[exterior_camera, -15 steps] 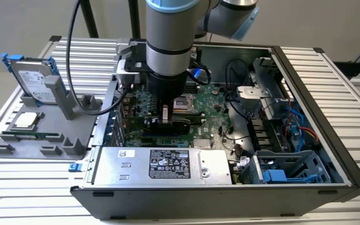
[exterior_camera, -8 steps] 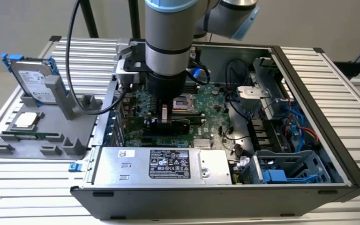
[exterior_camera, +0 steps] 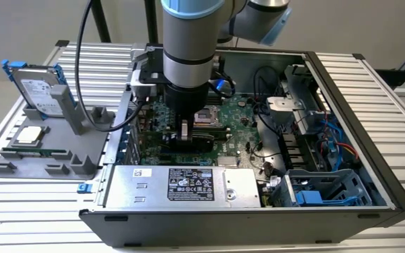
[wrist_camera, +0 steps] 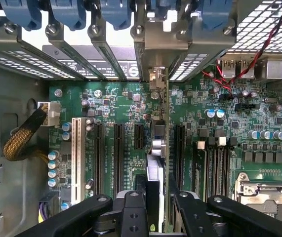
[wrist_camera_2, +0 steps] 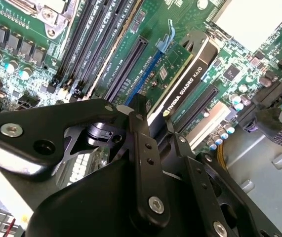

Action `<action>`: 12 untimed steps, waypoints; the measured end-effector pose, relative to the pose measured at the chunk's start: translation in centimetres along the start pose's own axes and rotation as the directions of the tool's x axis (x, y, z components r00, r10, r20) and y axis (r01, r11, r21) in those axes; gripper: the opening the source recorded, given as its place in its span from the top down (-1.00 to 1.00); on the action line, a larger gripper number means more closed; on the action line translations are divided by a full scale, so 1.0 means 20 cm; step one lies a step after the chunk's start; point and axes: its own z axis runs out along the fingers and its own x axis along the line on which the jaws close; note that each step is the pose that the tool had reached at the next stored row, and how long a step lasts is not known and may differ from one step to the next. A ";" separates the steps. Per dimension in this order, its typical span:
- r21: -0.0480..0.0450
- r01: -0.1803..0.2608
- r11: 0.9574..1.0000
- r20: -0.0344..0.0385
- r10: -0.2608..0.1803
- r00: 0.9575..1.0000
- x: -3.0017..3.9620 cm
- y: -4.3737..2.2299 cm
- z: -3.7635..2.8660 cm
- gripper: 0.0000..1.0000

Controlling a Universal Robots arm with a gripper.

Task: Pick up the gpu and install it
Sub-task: 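Insert the gpu into the slot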

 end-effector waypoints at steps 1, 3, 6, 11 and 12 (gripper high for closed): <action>0.000 0.000 1.000 0.000 0.000 1.000 0.000 0.000 0.001 1.00; 0.000 0.000 1.000 0.000 0.000 1.000 0.000 0.000 0.003 1.00; 0.000 0.000 1.000 0.000 0.000 1.000 0.000 0.000 0.008 1.00; 0.000 0.000 1.000 0.000 0.000 1.000 -0.001 -0.001 0.018 1.00; -0.001 0.000 1.000 -0.001 0.000 1.000 -0.001 -0.001 0.019 1.00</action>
